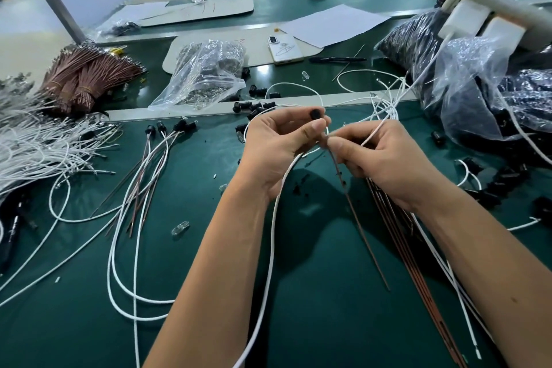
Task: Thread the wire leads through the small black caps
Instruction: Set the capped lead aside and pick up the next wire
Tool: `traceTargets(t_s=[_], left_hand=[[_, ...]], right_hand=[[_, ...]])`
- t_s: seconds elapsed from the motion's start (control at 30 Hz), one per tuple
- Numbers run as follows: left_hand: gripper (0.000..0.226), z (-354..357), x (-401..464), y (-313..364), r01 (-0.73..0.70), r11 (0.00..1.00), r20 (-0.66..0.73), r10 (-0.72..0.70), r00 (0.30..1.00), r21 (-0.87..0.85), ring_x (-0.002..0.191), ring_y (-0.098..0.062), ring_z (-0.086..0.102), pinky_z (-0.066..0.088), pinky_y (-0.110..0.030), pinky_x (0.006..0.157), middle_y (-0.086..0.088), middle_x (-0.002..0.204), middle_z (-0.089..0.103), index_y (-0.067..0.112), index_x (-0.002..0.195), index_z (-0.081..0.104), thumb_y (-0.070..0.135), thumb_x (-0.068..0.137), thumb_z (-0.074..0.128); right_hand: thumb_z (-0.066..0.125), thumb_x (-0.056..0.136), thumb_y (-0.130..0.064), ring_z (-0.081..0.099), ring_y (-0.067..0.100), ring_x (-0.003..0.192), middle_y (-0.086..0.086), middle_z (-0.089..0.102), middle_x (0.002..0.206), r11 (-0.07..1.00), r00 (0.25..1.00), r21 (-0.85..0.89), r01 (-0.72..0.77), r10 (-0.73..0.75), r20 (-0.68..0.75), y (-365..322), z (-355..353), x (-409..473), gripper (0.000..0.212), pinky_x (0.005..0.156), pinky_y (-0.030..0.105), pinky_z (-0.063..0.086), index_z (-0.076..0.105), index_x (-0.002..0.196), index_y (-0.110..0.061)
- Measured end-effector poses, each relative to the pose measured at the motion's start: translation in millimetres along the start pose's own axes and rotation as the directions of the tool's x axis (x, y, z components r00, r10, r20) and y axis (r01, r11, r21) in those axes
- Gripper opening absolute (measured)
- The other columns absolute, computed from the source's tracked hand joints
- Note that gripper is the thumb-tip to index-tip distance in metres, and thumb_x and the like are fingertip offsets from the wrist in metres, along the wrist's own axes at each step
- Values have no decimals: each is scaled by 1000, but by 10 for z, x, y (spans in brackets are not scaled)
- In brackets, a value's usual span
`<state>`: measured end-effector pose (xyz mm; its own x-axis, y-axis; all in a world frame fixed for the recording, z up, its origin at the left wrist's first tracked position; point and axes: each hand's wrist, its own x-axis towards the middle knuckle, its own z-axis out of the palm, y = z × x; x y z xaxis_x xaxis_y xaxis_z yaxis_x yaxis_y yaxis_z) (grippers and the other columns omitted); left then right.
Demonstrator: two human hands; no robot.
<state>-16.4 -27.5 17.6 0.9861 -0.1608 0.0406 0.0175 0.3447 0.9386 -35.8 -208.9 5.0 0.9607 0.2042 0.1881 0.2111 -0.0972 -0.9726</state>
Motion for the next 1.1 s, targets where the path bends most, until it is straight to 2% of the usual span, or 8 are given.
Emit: traceTargets(t_s=[0.1,0.2,0.27,0.37,0.53,0.7,0.83,1.1], left_hand=[[22,-45,8,-10,-68,975,67,55,996,212,73,-17,70,57,-25,73,-8,86,76,5,97,75,-9,81,74],[25,-41,16,-24,-130,951,112,102,988,281,79,-18,68,55,-25,78,-6,90,77,8,94,76,-10,78,78],[25,-39,23,-26,-152,951,116,124,985,271,83,-20,69,55,-27,80,-7,93,78,7,93,77,-11,76,79],[26,-51,30,-33,-175,950,137,142,980,261,83,-17,70,55,-27,81,-5,92,78,12,92,79,-8,75,81],[28,-41,19,-33,-193,957,173,156,972,217,83,-15,72,55,-25,79,-4,90,78,13,89,79,-11,75,79],[28,-38,11,-30,-224,951,174,189,967,213,84,-18,71,56,-27,80,-4,90,77,11,90,78,-12,74,79],[28,-36,12,-31,-247,945,181,210,961,213,86,-21,70,55,-29,81,-4,89,76,12,88,77,-13,74,79],[32,-43,23,-32,-254,940,186,213,959,230,84,-16,70,55,-26,78,2,85,76,22,84,80,-9,73,80]], right_hand=[[67,95,-8,51,12,62,8,65,78,963,996,267,19,3,-84,-68,-72,17,12,52,18,42,73,104,-3],[56,98,5,63,17,76,15,71,92,907,990,411,98,-48,-131,-141,-188,17,17,68,23,55,62,112,-2],[59,98,4,69,21,78,19,74,96,908,979,387,159,-95,-179,-174,-199,12,12,73,25,59,61,106,-4],[69,91,-4,75,24,75,20,77,95,922,961,324,213,-136,-242,-199,-139,6,8,69,25,61,64,97,-4],[77,87,-8,74,22,75,11,79,92,944,944,205,260,-203,-261,-221,-80,-7,9,60,27,60,73,93,-4],[80,82,-5,71,22,67,6,77,80,936,910,130,328,-276,-309,-246,-7,-15,14,63,29,61,74,94,-2],[82,83,-3,72,26,65,16,76,84,930,890,11,368,-349,-295,-269,21,-36,16,66,33,61,75,96,-2],[82,85,-1,71,21,63,11,75,83,893,855,-162,420,-450,-257,-260,27,-47,12,65,27,58,75,95,-3]])
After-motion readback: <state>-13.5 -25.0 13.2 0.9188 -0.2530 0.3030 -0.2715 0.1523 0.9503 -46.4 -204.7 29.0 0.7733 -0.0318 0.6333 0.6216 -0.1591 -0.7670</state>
